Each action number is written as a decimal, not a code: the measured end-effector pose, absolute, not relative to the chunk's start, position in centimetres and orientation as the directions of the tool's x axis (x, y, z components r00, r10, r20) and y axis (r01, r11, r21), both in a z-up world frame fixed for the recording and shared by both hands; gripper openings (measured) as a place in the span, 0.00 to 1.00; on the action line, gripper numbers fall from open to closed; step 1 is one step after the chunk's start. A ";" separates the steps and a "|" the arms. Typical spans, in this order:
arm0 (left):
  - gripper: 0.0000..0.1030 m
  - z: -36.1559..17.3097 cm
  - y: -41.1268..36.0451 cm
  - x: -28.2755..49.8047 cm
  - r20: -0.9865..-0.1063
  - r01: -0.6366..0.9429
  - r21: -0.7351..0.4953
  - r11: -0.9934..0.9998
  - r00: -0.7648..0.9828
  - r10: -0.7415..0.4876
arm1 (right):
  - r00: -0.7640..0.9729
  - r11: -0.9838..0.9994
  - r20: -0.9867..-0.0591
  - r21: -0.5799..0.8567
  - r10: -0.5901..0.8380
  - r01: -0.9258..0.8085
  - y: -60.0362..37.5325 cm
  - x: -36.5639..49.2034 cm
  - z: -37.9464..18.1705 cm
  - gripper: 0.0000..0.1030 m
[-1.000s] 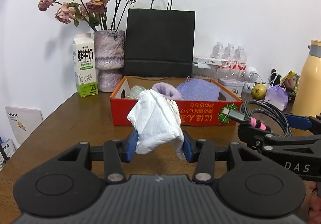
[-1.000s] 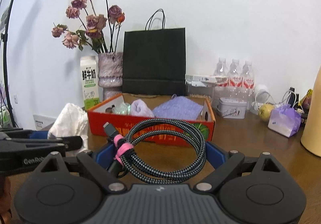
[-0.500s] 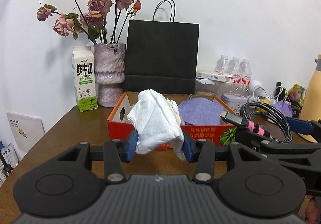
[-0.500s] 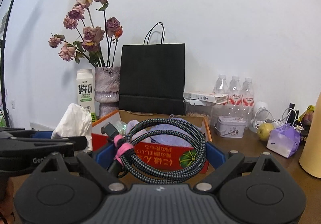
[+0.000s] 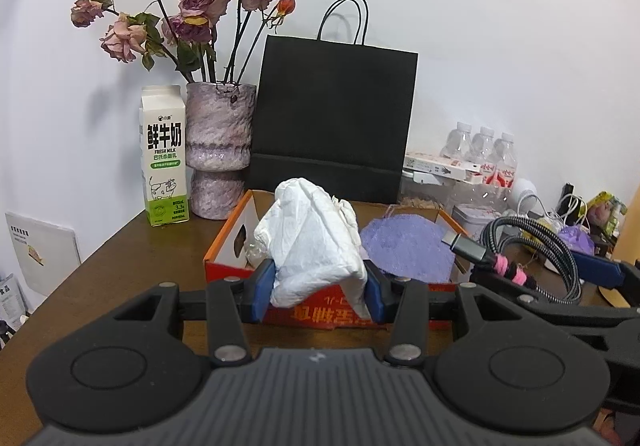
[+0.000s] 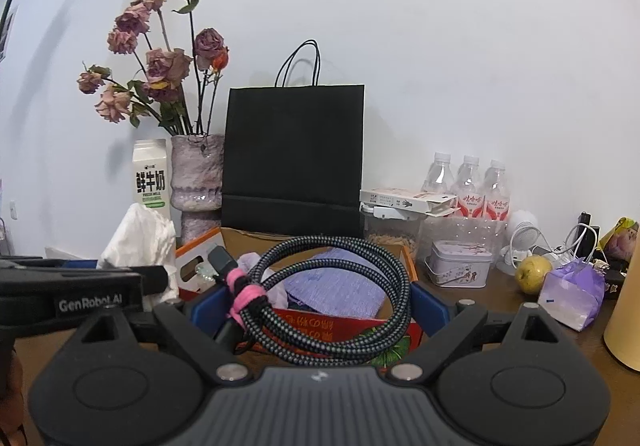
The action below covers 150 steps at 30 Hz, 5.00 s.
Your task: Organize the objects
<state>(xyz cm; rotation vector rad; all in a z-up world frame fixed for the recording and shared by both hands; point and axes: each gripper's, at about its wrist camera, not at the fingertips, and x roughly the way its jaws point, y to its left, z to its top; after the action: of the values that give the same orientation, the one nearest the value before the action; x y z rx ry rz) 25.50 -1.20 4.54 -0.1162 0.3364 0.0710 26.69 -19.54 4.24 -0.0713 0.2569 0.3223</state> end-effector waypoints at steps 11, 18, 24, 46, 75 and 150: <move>0.45 4.7 -0.4 29.4 -0.334 -0.104 -0.130 0.986 0.941 0.055 | 0.918 0.952 -0.268 -0.003 0.293 -0.305 -19.1 30.5 4.0 0.91; 0.45 4.6 -0.2 31.7 -0.334 -0.104 -0.135 0.985 0.941 0.054 | 0.915 0.952 -0.274 0.000 0.295 -0.307 -18.5 32.8 3.7 0.91; 0.45 4.8 0.0 33.7 -0.328 -0.107 -0.134 0.985 0.943 0.057 | 0.917 0.952 -0.271 -0.006 0.292 -0.305 -18.0 34.9 3.6 0.91; 0.47 4.2 1.7 42.9 -0.348 -0.113 -0.120 0.986 0.935 0.065 | 0.915 0.957 -0.310 -0.054 0.257 -0.286 -15.4 43.9 1.9 0.91; 1.00 5.3 3.0 42.3 -0.411 -0.110 -0.058 0.992 0.908 0.077 | 0.876 0.955 -0.391 0.028 0.281 -0.294 -16.5 45.0 2.3 1.00; 1.00 6.8 -0.2 4.5 -0.447 -0.080 -0.019 0.997 0.892 0.063 | 0.850 0.933 -0.394 0.059 0.349 -0.356 -25.8 7.4 6.4 1.00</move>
<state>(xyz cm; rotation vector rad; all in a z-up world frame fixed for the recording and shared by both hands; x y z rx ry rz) 4.54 -0.18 6.79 -0.0374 0.4625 0.0743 7.38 -25.85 6.36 -0.0167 0.4116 0.3709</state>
